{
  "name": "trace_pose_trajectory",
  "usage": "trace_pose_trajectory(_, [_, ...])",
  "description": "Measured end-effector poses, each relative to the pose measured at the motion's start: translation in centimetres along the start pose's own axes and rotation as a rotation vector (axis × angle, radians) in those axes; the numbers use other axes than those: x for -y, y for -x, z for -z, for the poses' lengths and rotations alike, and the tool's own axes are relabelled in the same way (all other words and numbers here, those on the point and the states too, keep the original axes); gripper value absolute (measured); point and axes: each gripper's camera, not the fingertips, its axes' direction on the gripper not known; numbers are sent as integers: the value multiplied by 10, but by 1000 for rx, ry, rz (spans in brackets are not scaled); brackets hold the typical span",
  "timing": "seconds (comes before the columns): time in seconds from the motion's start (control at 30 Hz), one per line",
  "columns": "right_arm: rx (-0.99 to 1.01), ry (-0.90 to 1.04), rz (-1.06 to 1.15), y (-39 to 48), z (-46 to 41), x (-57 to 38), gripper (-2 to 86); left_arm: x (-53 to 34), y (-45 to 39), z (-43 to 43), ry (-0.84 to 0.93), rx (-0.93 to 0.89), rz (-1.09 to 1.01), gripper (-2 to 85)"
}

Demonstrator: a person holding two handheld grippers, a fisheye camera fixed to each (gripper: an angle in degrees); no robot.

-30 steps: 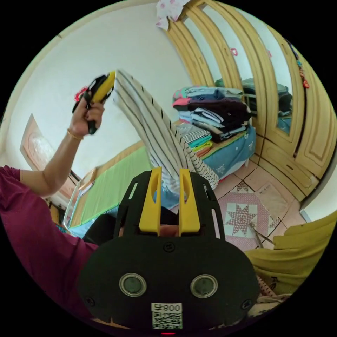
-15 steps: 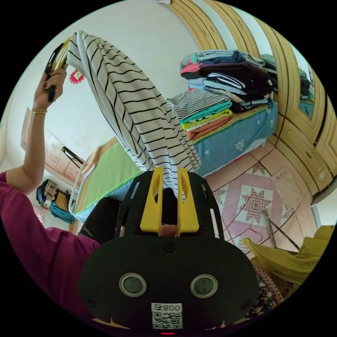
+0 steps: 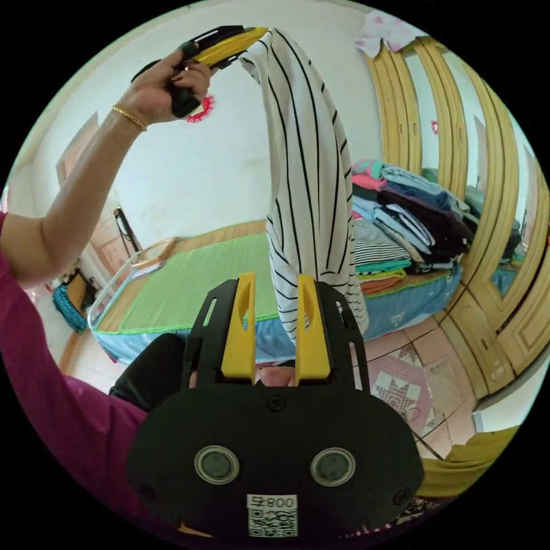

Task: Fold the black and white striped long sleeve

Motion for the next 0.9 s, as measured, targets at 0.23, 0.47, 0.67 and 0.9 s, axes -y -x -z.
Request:
trace_pose_trajectory(0.23, [-98, 19, -2, 2, -53, 0, 87, -76, 7, 73, -14, 43, -26, 1])
trace_pose_trajectory(0.47, [-31, 42, 42, -4, -92, 7, 27, -155, 14, 159, -48, 81, -55, 1])
trace_pose_trajectory(0.67, [115, 93, 100, 6, -136, 19, 75, -233, 21, 229, -74, 82, -42, 2])
trace_pose_trajectory(0.9, [324, 115, 192, 23, -191, 37, 96, -329, 18, 293, -57, 106, -38, 1])
